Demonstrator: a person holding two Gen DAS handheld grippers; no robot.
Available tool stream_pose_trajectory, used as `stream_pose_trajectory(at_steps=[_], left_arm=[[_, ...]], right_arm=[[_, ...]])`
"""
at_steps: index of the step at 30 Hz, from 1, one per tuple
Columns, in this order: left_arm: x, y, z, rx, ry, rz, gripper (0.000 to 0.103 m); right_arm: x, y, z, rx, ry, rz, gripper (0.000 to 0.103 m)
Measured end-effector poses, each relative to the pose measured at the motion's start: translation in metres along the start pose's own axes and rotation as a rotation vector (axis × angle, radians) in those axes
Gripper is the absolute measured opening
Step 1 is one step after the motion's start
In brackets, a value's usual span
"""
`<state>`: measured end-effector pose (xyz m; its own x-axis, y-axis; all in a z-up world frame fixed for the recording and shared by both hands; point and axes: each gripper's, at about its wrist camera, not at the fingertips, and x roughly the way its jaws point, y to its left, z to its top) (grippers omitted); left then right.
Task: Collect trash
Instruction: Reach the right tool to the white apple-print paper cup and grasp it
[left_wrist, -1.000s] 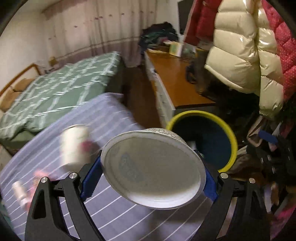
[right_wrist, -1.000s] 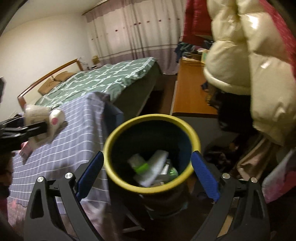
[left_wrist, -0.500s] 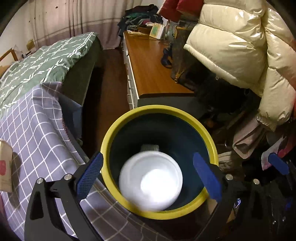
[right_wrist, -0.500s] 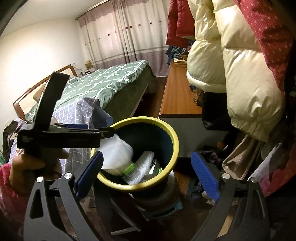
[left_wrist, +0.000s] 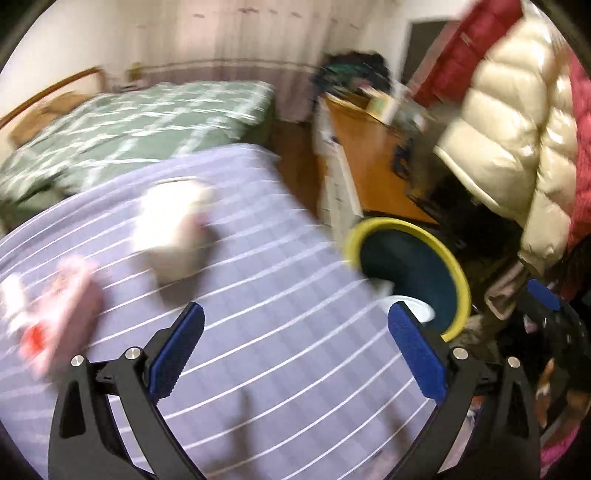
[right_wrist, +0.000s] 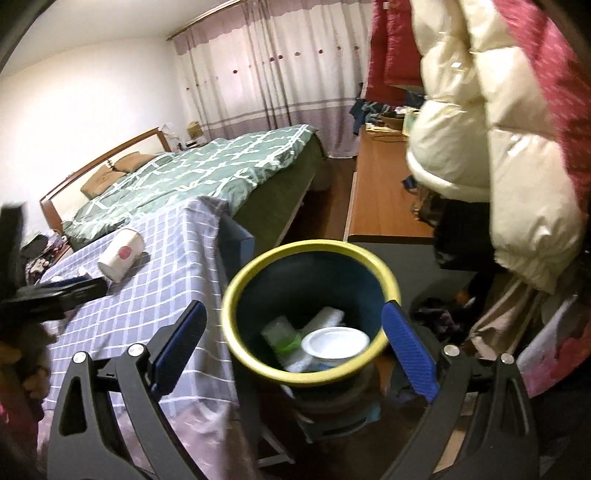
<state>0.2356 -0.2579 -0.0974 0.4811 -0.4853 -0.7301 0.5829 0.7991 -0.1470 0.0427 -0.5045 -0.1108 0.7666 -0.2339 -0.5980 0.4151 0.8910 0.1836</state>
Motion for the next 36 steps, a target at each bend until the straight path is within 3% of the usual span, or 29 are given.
stream_pose_trajectory(at_steps=[2,6,10,12,15,17,22,28,33,36], left_arm=[[-0.028,0.036,-0.013,-0.047,-0.053,0.061,0.098],[-0.09,0.11,-0.045,-0.141,-0.217,0.26,0.098],[-0.123,0.166,-0.066,-0.19,-0.332,0.439,0.098],[-0.129,0.189,-0.074,-0.227,-0.36,0.486,0.098],[-0.129,0.215,-0.088,-0.304,-0.375,0.446,0.098],[-0.122,0.224,-0.089,-0.322,-0.344,0.424,0.098],[-0.122,0.233,-0.095,-0.354,-0.33,0.394,0.098],[-0.124,0.215,-0.098,-0.344,-0.347,0.398,0.098],[-0.125,0.212,-0.099,-0.34,-0.343,0.395,0.098],[-0.124,0.214,-0.1,-0.348,-0.343,0.389,0.098]], right_arm=[[0.005,0.017,0.002,-0.009,0.008,0.03,0.091],[0.018,0.065,0.008,-0.046,0.029,0.102,0.091],[0.032,0.124,0.016,-0.091,0.048,0.177,0.091],[0.041,0.156,0.019,-0.107,0.059,0.216,0.091],[0.063,0.206,0.025,-0.112,0.1,0.272,0.091],[0.08,0.229,0.031,-0.109,0.131,0.28,0.091],[0.133,0.269,0.045,-0.092,0.206,0.207,0.091],[0.172,0.284,0.042,-0.077,0.266,0.144,0.09],[0.193,0.286,0.036,-0.058,0.296,0.101,0.079],[0.202,0.281,0.032,-0.038,0.322,0.1,0.059]])
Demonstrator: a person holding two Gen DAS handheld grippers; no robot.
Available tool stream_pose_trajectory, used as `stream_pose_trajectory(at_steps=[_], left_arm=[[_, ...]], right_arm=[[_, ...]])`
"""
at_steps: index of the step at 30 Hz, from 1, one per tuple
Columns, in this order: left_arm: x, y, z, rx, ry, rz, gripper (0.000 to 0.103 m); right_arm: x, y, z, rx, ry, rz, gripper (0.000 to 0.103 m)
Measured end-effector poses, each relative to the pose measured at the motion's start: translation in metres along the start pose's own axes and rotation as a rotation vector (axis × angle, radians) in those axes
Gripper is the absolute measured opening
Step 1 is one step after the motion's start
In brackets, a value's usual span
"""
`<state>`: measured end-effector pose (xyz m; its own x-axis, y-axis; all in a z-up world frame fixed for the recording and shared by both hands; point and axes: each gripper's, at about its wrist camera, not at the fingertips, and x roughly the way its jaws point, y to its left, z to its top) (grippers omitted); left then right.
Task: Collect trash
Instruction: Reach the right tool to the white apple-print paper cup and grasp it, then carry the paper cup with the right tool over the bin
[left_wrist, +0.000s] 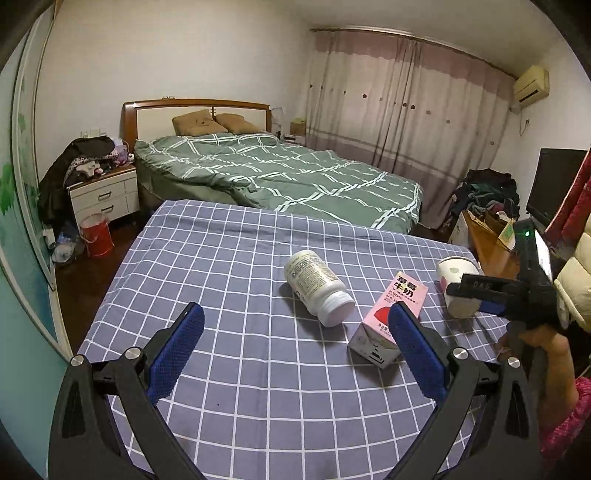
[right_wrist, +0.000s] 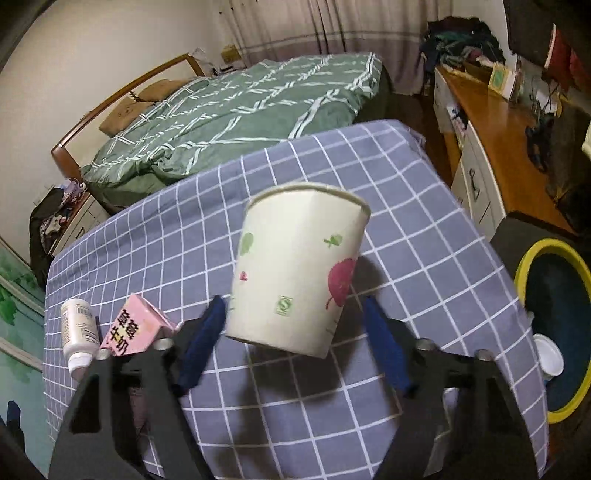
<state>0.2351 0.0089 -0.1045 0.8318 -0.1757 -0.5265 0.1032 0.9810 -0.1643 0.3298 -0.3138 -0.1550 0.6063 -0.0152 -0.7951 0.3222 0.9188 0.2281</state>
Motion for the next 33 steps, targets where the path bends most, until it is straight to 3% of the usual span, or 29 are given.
stream_pose_trajectory(at_steps=[5,9,14,16,18,20,22,25,28,33], left_arm=[[0.0,-0.001,-0.001,0.004,0.004,0.004,0.098],[0.001,-0.002,-0.001,0.007,0.007,0.004,0.098],[-0.003,-0.002,-0.001,0.005,-0.011,0.0,0.098],[-0.006,-0.003,0.0,0.008,-0.028,-0.001,0.098],[-0.011,-0.005,0.0,0.017,-0.054,0.002,0.098],[-0.015,-0.007,0.0,0.026,-0.071,0.002,0.098],[-0.017,-0.01,0.0,0.038,-0.082,0.0,0.098],[-0.02,-0.015,-0.001,0.063,-0.104,0.003,0.098],[-0.023,-0.021,-0.001,0.092,-0.121,0.016,0.098],[-0.021,-0.028,-0.003,0.127,-0.12,0.01,0.098]], right_arm=[[-0.007,-0.008,-0.004,0.004,0.002,0.038,0.055],[-0.035,-0.008,-0.014,-0.087,-0.015,0.057,0.055],[-0.079,-0.019,-0.035,-0.188,-0.001,0.155,0.055],[-0.103,-0.023,-0.049,-0.24,-0.067,0.188,0.055],[-0.135,-0.025,-0.072,-0.338,-0.206,0.195,0.055],[-0.16,-0.026,-0.093,-0.436,-0.325,0.162,0.055],[-0.176,-0.027,-0.113,-0.522,-0.383,0.109,0.055],[-0.189,-0.034,-0.135,-0.615,-0.372,0.106,0.055],[-0.192,-0.05,-0.148,-0.68,-0.317,0.04,0.055],[-0.185,-0.11,-0.133,-0.543,-0.222,-0.049,0.055]])
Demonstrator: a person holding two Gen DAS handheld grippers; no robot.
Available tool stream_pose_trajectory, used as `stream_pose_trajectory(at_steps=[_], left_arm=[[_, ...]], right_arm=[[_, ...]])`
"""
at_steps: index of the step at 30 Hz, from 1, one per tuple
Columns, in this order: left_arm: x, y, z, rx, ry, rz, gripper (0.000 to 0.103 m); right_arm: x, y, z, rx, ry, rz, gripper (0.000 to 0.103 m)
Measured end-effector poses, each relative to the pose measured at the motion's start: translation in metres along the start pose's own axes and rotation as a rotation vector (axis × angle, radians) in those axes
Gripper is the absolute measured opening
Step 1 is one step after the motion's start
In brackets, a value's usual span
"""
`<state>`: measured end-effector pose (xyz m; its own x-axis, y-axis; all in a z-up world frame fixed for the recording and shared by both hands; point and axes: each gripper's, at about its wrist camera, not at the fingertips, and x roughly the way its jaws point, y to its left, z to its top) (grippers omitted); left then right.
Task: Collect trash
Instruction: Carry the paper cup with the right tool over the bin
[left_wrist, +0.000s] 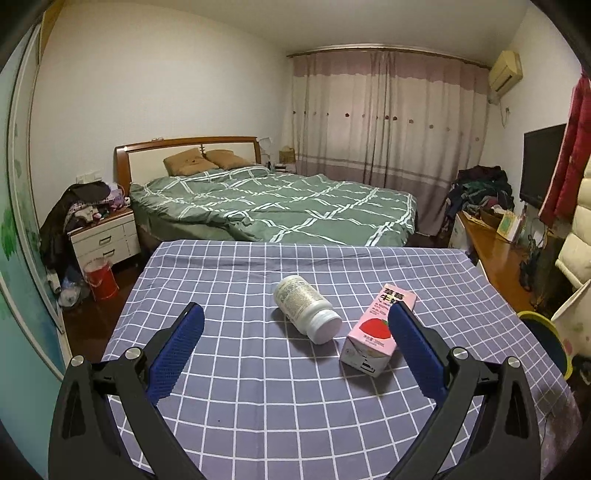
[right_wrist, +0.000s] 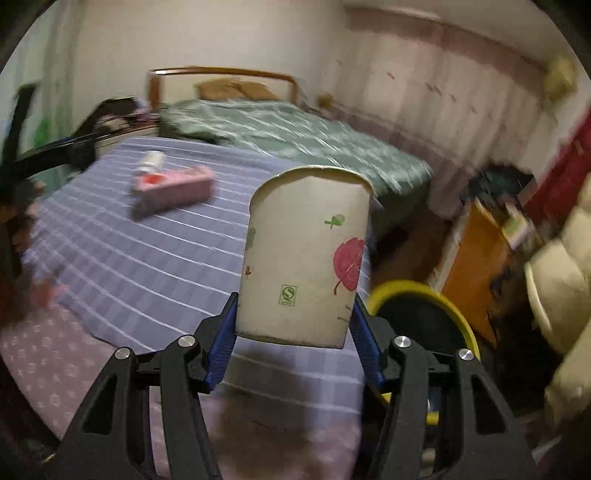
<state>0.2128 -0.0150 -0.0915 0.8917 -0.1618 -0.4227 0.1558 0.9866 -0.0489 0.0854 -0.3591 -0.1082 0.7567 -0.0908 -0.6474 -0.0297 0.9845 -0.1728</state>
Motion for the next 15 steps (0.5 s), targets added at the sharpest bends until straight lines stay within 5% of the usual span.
stream_pose_trajectory(at_steps=[7,12,15], left_arm=[[0.004,-0.014,-0.004,0.059,0.022,-0.049,0.098],[0.009,-0.027,-0.007,0.108,0.045,-0.074,0.098],[0.013,-0.029,-0.009,0.116,0.067,-0.096,0.098]], right_arm=[[0.032,-0.085,-0.025,0.266,0.12,-0.124,0.055],[0.057,-0.113,-0.03,0.342,0.167,-0.188,0.056],[0.066,-0.128,-0.031,0.382,0.177,-0.228,0.069]])
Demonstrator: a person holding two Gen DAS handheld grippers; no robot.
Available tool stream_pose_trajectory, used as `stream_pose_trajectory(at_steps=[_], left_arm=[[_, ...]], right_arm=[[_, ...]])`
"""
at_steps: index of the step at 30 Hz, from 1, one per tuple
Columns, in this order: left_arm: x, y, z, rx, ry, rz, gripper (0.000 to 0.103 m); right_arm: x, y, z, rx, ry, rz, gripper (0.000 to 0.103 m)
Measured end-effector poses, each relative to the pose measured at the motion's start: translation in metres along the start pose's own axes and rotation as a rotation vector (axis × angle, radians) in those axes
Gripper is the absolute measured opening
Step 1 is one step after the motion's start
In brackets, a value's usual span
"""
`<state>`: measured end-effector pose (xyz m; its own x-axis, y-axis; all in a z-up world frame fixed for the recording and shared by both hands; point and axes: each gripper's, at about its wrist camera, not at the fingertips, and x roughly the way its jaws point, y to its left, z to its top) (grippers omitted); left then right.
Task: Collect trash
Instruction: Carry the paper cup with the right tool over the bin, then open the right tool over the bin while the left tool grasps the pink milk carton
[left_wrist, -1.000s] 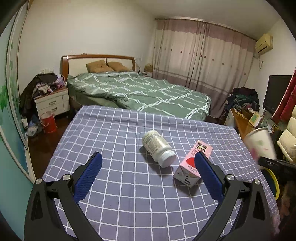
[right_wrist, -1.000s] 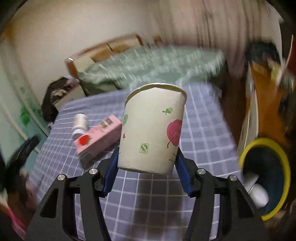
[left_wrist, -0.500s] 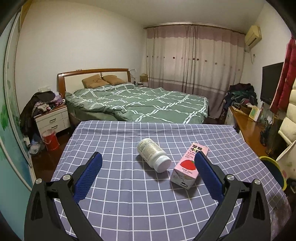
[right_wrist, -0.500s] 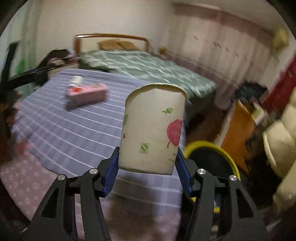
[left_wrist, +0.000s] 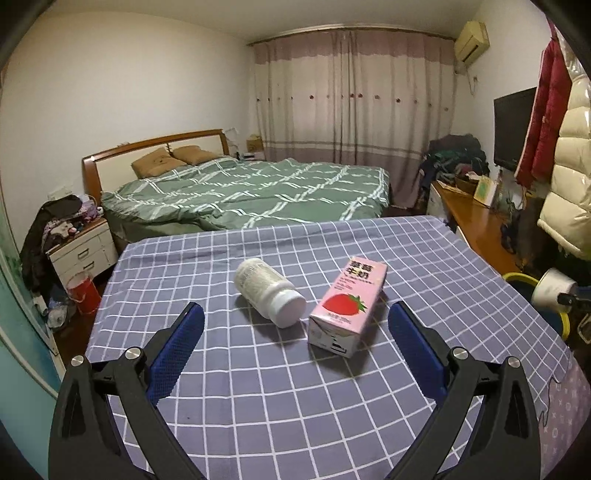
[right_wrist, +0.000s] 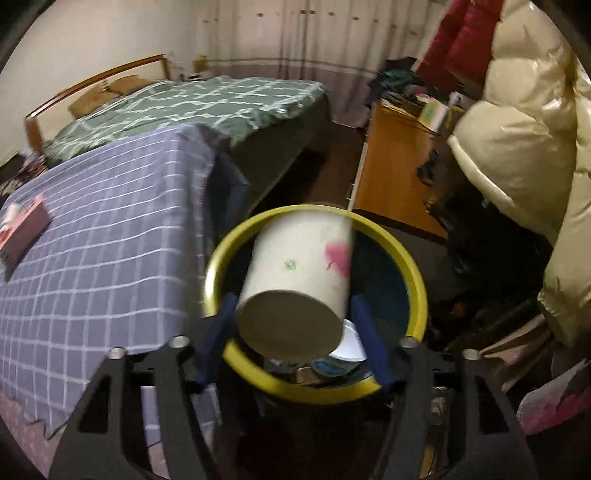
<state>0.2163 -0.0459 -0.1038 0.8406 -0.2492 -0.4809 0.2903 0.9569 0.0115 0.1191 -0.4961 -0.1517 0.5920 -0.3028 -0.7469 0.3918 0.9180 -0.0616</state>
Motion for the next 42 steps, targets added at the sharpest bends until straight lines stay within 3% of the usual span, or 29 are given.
stream_pose_trajectory(at_steps=[10,18,22,30,42], left_arm=[[0.016,-0.005,-0.001,0.012,0.071,-0.064,0.098],[0.046,-0.023,0.017,0.081,0.195,-0.168,0.098],[0.074,-0.042,0.032,0.175,0.243,-0.175,0.091],[0.136,-0.064,0.052,0.249,0.371,-0.182,0.079],[0.182,-0.073,0.04,0.295,0.508,-0.159,0.064]], right_arm=[[-0.006,0.009,-0.007,0.033,-0.008,0.042,0.069],[-0.02,0.012,-0.008,0.027,-0.04,0.104,0.069],[-0.024,0.006,-0.011,0.038,-0.047,0.124,0.069],[-0.021,-0.006,-0.02,0.065,-0.037,0.142,0.069],[-0.018,-0.008,-0.023,0.073,-0.034,0.172,0.069]])
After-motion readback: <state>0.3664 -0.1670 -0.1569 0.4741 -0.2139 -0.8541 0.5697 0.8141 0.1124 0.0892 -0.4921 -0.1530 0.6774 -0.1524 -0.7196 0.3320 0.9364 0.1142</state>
